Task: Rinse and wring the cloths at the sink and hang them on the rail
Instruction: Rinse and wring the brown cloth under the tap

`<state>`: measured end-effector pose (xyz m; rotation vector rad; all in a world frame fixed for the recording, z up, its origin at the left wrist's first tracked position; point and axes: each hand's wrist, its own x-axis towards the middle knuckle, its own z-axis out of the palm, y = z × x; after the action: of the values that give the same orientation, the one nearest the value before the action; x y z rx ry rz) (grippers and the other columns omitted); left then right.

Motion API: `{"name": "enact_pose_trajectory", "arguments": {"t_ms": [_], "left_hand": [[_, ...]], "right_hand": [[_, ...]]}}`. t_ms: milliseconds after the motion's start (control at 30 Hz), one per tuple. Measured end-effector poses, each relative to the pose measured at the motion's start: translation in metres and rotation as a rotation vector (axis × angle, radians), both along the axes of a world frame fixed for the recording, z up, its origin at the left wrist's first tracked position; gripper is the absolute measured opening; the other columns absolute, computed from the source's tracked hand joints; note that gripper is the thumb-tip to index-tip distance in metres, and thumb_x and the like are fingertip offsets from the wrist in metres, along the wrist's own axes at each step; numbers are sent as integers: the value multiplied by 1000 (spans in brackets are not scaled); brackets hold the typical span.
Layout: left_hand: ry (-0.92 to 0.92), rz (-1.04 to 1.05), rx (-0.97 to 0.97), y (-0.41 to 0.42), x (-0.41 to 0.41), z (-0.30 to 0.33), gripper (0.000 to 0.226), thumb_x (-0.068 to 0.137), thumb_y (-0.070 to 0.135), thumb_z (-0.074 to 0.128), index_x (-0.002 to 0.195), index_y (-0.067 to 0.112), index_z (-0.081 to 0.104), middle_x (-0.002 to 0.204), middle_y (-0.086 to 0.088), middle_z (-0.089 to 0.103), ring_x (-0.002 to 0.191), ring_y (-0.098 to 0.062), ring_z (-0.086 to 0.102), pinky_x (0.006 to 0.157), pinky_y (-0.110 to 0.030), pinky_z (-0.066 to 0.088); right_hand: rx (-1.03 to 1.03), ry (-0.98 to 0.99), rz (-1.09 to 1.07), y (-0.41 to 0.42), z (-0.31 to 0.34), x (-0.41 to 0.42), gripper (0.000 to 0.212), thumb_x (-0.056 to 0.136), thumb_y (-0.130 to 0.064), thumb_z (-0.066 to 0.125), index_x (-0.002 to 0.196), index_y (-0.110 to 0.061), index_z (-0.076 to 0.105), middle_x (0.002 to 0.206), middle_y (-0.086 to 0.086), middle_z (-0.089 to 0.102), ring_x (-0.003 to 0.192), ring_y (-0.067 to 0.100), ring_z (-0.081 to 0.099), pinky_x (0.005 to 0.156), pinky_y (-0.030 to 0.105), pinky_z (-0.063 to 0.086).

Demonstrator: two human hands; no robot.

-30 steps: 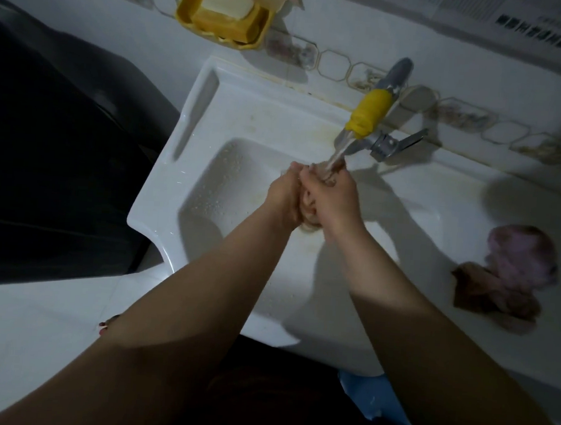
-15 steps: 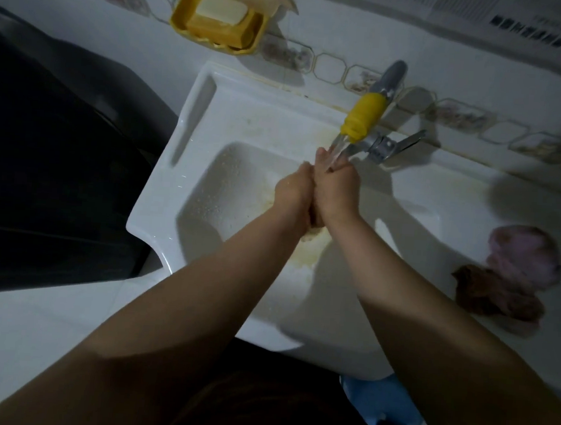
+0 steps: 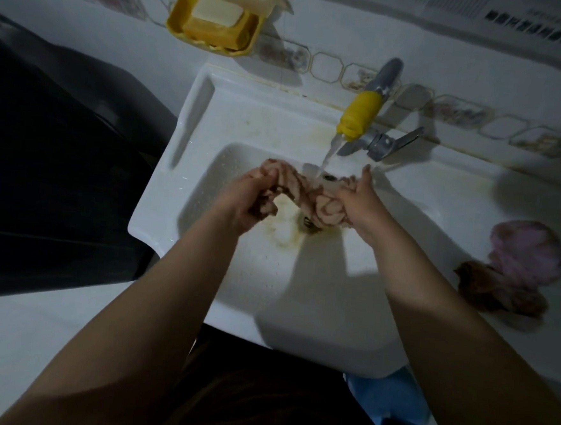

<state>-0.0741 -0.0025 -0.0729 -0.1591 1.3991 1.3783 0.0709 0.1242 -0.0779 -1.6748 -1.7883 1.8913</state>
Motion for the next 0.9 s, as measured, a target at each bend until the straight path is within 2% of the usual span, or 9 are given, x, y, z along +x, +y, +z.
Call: {"name": "enact_pose_trajectory", "arguments": {"t_ms": [67, 167, 300, 433, 567, 633, 700, 800, 900], "left_hand": [[188, -51, -18, -3, -6, -3, 19, 100, 12, 45, 86, 6, 56, 64, -11, 57, 43, -16, 50, 42, -23, 41], [549, -207, -131, 2, -14, -2, 25, 101, 19, 43, 96, 1, 60, 73, -18, 62, 43, -18, 54, 45, -27, 44], [883, -300, -310, 16, -14, 3, 23, 99, 30, 45, 105, 10, 54, 73, -8, 64, 46, -21, 58, 47, -29, 49], [784, -207, -284, 30, 2, 0, 27, 99, 29, 45, 105, 6, 58, 66, -5, 56, 41, -14, 50, 40, -21, 41], [127, 9, -240, 44, 35, 0, 30, 101, 34, 41, 94, 12, 60, 60, -7, 45, 31, -10, 41, 36, -14, 31], [-55, 58, -127, 45, 53, 6, 38, 103, 34, 38, 119, 9, 60, 71, -5, 53, 49, -11, 52, 36, -15, 40], [-24, 12, -76, 42, 66, 13, 48, 104, 32, 31, 140, 4, 45, 77, 5, 49, 64, -7, 47, 38, -11, 43], [104, -75, -101, 38, 69, 14, 45, 104, 28, 30, 139, 3, 45, 77, 8, 45, 66, -8, 46, 46, -12, 42], [248, -125, -173, 37, 66, 7, 33, 104, 22, 34, 90, 6, 60, 67, -5, 50, 52, -17, 50, 38, -21, 36]], "right_hand": [[-156, 44, 106, -6, 5, 10, 44, 98, -5, 41, 139, -19, 38, 122, 8, 57, 96, 13, 66, 75, 29, 56], [-406, 224, 143, -15, 13, 18, 37, 95, 7, 39, 118, -14, 58, 111, 14, 66, 93, 25, 68, 76, 39, 58], [-541, 331, 144, -23, 26, 19, 22, 95, -26, 50, 104, -10, 62, 88, 12, 64, 73, 19, 61, 56, 25, 53], [-417, 352, 44, -23, 25, 7, 16, 83, -30, 65, 87, -15, 67, 57, -1, 46, 55, 12, 40, 54, 25, 40], [-92, 329, -304, -26, 20, -17, 19, 88, -9, 59, 101, -16, 46, 71, 5, 50, 52, 8, 46, 50, 18, 37], [57, 318, -198, -41, 22, -27, 27, 93, -12, 56, 111, -19, 37, 87, 0, 55, 68, 5, 53, 61, 16, 42], [158, 332, -66, -53, 19, -32, 35, 96, -18, 53, 126, -20, 35, 113, -2, 55, 97, 5, 54, 76, 5, 41], [238, 386, -79, -55, 18, -40, 26, 98, -17, 50, 124, -16, 49, 115, -5, 59, 97, -5, 56, 83, 6, 40], [214, 434, -263, -51, 16, -52, 11, 98, -15, 49, 94, -19, 58, 79, -9, 62, 65, -6, 59, 67, 14, 47]]}}
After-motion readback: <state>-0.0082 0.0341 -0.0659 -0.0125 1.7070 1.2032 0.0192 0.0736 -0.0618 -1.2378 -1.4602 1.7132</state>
